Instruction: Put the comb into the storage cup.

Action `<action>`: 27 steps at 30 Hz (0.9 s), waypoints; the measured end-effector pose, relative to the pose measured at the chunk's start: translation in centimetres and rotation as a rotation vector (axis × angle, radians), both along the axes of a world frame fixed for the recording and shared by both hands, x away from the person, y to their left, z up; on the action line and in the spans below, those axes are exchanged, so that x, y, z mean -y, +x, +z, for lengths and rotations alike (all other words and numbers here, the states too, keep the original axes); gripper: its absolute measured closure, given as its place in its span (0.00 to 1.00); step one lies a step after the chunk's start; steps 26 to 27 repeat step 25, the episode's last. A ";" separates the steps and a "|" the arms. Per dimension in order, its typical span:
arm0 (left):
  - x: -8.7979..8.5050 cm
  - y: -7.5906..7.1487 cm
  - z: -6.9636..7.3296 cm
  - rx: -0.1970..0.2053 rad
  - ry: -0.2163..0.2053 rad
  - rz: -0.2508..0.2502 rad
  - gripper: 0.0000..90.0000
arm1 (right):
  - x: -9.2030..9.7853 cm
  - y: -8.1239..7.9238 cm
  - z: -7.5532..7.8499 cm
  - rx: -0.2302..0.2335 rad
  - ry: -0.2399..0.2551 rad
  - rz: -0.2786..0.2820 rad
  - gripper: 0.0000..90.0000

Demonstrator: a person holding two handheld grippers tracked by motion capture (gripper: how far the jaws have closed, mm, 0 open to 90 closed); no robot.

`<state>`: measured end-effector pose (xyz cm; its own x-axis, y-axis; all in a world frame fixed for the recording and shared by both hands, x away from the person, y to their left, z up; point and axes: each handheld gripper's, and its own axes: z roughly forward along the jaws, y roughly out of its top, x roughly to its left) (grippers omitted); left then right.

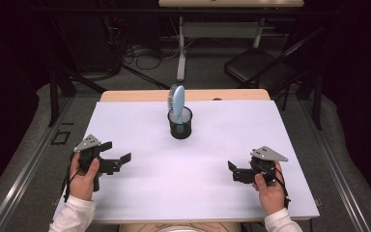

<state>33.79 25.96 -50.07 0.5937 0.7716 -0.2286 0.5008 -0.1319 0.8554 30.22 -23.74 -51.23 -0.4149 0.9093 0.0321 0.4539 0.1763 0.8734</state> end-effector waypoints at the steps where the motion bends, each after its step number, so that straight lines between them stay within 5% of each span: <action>1: 0.0 0.0 0.0 0.001 0.000 0.000 0.00 | 0.0 0.0 -0.1 -0.001 0.005 -0.003 0.00; 27: -0.5 0.6 -0.6 -0.013 0.001 0.028 0.01 | 0.7 0.3 -0.7 -0.025 0.010 -0.030 0.00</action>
